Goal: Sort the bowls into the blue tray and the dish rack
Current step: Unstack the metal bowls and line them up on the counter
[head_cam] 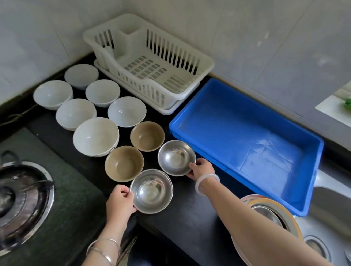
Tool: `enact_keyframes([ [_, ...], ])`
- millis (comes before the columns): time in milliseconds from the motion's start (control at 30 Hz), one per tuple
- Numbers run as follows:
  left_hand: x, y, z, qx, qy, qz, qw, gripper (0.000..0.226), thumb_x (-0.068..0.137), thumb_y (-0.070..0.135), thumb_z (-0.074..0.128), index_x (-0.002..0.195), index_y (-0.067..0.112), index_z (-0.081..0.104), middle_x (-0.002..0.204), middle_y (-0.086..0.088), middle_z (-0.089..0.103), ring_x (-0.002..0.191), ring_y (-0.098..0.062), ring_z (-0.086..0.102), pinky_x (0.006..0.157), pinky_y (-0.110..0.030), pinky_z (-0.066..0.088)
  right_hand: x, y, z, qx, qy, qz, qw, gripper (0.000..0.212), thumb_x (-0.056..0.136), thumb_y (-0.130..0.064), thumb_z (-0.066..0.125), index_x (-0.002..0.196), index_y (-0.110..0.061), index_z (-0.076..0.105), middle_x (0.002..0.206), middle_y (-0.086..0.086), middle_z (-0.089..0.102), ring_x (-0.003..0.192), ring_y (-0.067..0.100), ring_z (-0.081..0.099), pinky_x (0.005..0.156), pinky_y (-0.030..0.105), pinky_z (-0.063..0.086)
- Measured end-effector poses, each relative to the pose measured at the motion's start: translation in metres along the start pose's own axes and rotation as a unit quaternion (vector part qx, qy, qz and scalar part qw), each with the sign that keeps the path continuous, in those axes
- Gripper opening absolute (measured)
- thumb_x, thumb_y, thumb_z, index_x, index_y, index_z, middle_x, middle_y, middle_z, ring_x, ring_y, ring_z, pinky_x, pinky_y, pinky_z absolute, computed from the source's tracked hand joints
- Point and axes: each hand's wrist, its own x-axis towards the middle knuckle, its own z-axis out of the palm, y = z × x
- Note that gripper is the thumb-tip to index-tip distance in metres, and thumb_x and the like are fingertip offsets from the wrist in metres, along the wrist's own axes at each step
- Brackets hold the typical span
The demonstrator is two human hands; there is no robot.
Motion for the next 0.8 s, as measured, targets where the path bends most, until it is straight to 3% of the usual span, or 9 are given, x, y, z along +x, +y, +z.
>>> enact_keyframes([
  [133,-0.001,-0.001,0.0,0.007,0.006,0.024,1.0,0.014,0.088,0.003,0.052,0.082,0.016,0.055,0.08,0.004,0.056,0.068,-0.015,0.057,0.06,-0.03,0.053,-0.001,0.001,-0.001,0.005,-0.013,0.006,1.0,0.017,0.091,-0.011,0.055,0.108,-0.013,0.053,0.092,0.006,0.059,0.089,0.022,0.062,0.062,0.026,0.056],
  [300,-0.004,-0.002,0.0,0.004,0.014,0.041,0.999,0.013,0.088,0.006,0.055,0.084,0.018,0.057,0.081,0.001,0.06,0.07,-0.014,0.06,0.066,-0.035,0.056,-0.003,0.004,-0.003,0.007,-0.027,0.006,1.0,0.029,0.092,-0.011,0.053,0.121,-0.01,0.052,0.109,0.012,0.062,0.095,0.025,0.065,0.075,0.032,0.057],
  [433,-0.01,-0.002,-0.004,0.023,0.02,0.057,0.998,0.011,0.089,0.011,0.056,0.098,0.014,0.062,0.089,-0.002,0.064,0.075,-0.016,0.063,0.075,-0.04,0.058,-0.009,0.005,-0.005,-0.006,-0.043,0.0,0.999,0.033,0.094,-0.016,0.051,0.126,-0.01,0.052,0.092,0.008,0.066,0.078,0.018,0.068,0.065,0.026,0.056],
  [567,-0.019,0.003,-0.009,0.095,0.018,0.083,0.992,0.027,0.091,0.016,0.052,0.116,0.011,0.061,0.107,-0.006,0.067,0.094,-0.025,0.064,0.087,-0.043,0.053,-0.019,0.006,-0.011,-0.016,-0.055,-0.01,0.998,0.038,0.094,-0.02,0.051,0.132,-0.012,0.048,0.094,0.002,0.062,0.077,0.014,0.067,0.069,0.026,0.055],
  [667,-0.031,0.006,-0.009,0.159,0.04,0.112,0.98,0.031,0.093,0.018,0.048,0.121,0.01,0.058,0.12,-0.007,0.064,0.111,-0.027,0.058,0.092,-0.038,0.048,-0.034,0.005,-0.023,-0.024,-0.065,-0.03,0.997,0.036,0.094,-0.023,0.051,0.129,-0.015,0.051,0.095,-0.003,0.061,0.083,0.015,0.067,0.074,0.027,0.056],
  [800,-0.048,0.015,-0.003,0.197,0.069,0.174,0.962,0.029,0.092,0.015,0.05,0.119,0.011,0.059,0.12,-0.01,0.06,0.108,-0.028,0.056,0.089,-0.041,0.047,-0.061,0.005,-0.053,-0.017,-0.068,-0.103,0.992,0.017,0.094,-0.025,0.05,0.108,-0.023,0.06,0.104,-0.002,0.065,0.084,0.016,0.068,0.073,0.025,0.054],
])
